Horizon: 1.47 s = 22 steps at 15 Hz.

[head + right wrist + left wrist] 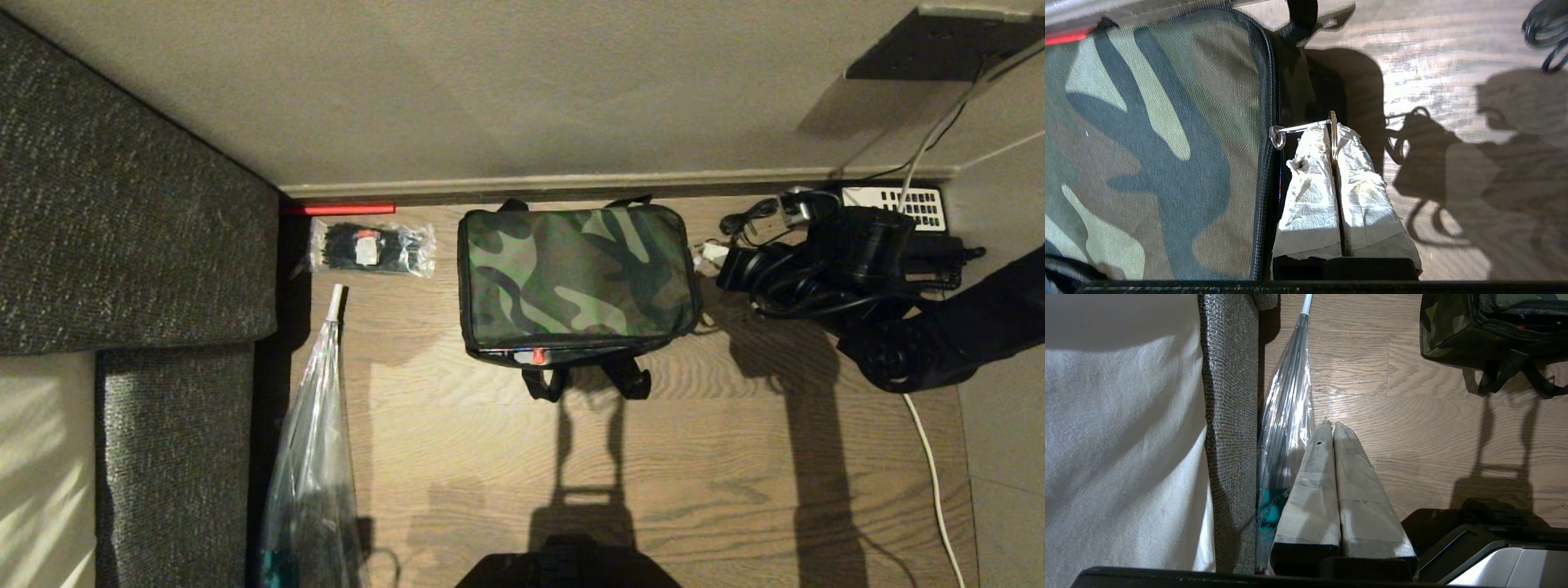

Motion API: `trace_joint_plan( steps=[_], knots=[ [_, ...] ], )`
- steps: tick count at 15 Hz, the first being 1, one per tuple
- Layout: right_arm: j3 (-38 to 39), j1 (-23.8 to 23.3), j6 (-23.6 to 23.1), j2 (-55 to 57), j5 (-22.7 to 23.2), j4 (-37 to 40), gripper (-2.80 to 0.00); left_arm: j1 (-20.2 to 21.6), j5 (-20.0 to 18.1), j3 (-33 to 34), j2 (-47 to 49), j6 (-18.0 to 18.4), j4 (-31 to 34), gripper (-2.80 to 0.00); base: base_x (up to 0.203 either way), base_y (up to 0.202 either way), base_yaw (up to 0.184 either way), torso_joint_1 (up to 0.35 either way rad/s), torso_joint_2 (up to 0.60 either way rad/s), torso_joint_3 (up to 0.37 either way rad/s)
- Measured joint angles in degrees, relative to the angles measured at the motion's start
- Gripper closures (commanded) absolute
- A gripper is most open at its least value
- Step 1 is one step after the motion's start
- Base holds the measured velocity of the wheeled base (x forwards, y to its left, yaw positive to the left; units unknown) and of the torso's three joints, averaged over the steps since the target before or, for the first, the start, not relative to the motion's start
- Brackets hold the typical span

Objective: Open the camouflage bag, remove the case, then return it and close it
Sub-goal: Open the top of the storage box

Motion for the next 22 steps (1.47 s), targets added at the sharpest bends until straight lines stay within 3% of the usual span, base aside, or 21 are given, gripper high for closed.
trace_joint_plan(
  steps=[11, 22],
  knots=[
    [-4.2, 0.0, 1.1, 1.8, -0.1, -0.1, 0.00, 0.0, 0.0, 0.0, 0.0, 0.0, 0.0, 0.00, 0.000, 0.000, 0.000, 0.000, 0.00, 0.000],
    [-9.2, 0.1, 5.8, 3.7, -0.1, -0.1, 0.00, 0.0, 0.0, 0.0, 0.0, 0.0, 0.0, 0.00, 0.000, 0.000, 0.000, 0.000, 0.00, 0.000]
  ],
)
